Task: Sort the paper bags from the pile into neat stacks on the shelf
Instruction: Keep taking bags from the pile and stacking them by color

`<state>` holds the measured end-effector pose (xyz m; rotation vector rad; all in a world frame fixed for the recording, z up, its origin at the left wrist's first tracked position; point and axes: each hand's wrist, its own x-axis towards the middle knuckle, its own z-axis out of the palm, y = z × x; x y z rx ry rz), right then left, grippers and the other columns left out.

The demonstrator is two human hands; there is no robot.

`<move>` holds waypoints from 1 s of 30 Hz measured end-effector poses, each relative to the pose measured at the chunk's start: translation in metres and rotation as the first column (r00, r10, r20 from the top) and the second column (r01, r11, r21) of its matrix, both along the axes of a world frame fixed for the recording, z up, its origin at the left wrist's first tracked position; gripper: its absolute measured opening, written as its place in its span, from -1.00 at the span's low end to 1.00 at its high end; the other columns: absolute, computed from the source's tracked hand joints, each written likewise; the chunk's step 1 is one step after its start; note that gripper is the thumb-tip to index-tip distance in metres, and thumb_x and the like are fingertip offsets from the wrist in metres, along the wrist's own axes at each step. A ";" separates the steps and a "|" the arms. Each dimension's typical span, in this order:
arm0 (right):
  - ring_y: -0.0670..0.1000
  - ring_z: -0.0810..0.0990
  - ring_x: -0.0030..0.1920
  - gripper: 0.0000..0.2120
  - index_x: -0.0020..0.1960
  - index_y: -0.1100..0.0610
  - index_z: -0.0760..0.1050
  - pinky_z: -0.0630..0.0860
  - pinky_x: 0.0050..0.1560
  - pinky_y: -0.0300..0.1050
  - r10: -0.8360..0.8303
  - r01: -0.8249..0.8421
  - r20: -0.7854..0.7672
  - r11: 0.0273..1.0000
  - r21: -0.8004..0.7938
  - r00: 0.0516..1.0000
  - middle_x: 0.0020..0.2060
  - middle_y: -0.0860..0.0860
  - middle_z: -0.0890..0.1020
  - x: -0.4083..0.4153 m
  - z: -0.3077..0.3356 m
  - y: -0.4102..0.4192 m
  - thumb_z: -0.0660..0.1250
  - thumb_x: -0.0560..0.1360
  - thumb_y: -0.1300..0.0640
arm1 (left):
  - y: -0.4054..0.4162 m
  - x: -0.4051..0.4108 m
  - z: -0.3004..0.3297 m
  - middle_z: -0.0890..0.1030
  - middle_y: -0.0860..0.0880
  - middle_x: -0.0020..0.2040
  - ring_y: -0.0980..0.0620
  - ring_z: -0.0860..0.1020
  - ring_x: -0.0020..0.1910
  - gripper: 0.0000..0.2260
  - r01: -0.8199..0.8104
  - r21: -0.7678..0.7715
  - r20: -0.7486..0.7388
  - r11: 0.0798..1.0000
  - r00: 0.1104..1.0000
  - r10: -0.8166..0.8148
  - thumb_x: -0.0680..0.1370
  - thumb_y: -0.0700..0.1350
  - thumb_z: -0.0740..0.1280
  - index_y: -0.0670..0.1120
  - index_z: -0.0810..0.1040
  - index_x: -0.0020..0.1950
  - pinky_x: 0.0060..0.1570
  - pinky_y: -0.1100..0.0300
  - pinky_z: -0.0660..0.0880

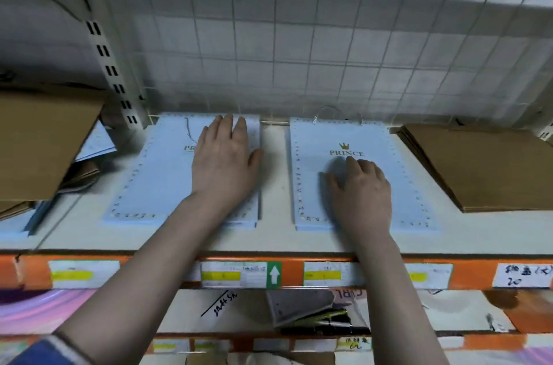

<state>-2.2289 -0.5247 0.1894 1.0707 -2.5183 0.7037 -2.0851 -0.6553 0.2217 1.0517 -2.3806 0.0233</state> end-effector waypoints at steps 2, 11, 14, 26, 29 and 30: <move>0.28 0.55 -0.02 -0.69 0.00 0.35 0.54 0.47 -0.04 0.06 0.071 -0.071 0.003 0.997 0.012 0.997 -0.12 0.25 0.60 0.017 0.001 -0.016 0.40 0.43 0.10 | -0.012 0.027 0.001 0.39 -0.35 0.35 -0.32 0.31 0.37 -0.51 -0.054 -0.022 -0.018 0.998 0.998 0.053 0.53 -0.07 0.32 -0.32 0.37 0.36 0.38 -0.13 0.19; 0.20 0.33 0.36 -0.52 0.37 0.26 0.35 0.24 0.38 0.05 0.332 -0.338 0.071 0.937 0.086 0.940 0.28 0.19 0.47 0.129 0.015 -0.096 0.16 0.58 -0.02 | -0.052 0.173 0.019 0.53 -0.37 0.13 -0.38 0.49 0.15 -0.50 -0.325 -0.039 -0.034 0.945 0.946 0.324 0.45 0.07 0.16 -0.30 0.52 0.15 0.16 -0.19 0.43; 0.14 0.24 0.43 -0.49 0.43 0.22 0.28 0.14 0.43 0.01 0.405 -0.408 0.055 0.910 0.072 0.913 0.37 0.15 0.38 0.171 0.022 -0.121 0.15 0.58 -0.05 | -0.066 0.225 0.024 0.52 -0.39 0.14 -0.38 0.49 0.15 -0.47 -0.399 -0.037 -0.057 0.916 0.916 0.396 0.44 0.10 0.13 -0.31 0.53 0.13 0.18 -0.20 0.44; 0.17 0.44 0.24 -0.57 0.29 0.20 0.42 0.39 0.24 0.11 0.473 -0.473 -0.028 0.881 0.028 0.880 0.17 0.17 0.51 0.356 0.049 -0.212 0.18 0.57 -0.07 | -0.141 0.423 0.035 0.41 -0.35 0.32 -0.33 0.32 0.35 -0.54 -0.539 -0.058 -0.158 0.840 0.836 0.526 0.53 0.00 0.32 -0.29 0.44 0.31 0.35 -0.12 0.22; 0.17 0.42 0.25 -0.56 0.29 0.22 0.42 0.36 0.27 0.11 0.482 -0.482 -0.028 0.876 0.006 0.876 0.19 0.19 0.51 0.397 0.057 -0.236 0.18 0.57 -0.06 | -0.167 0.468 0.036 0.44 -0.37 0.27 -0.35 0.35 0.32 -0.57 -0.549 -0.069 -0.187 0.833 0.827 0.530 0.51 -0.02 0.36 -0.29 0.47 0.24 0.34 -0.15 0.25; 0.19 0.42 0.26 -0.57 0.29 0.23 0.43 0.35 0.28 0.12 0.484 -0.484 -0.013 0.875 -0.004 0.875 0.19 0.20 0.50 0.410 0.059 -0.244 0.19 0.56 -0.05 | -0.175 0.481 0.037 0.45 -0.38 0.25 -0.37 0.37 0.30 -0.57 -0.555 -0.075 -0.192 0.828 0.823 0.534 0.50 -0.02 0.36 -0.31 0.48 0.22 0.32 -0.17 0.27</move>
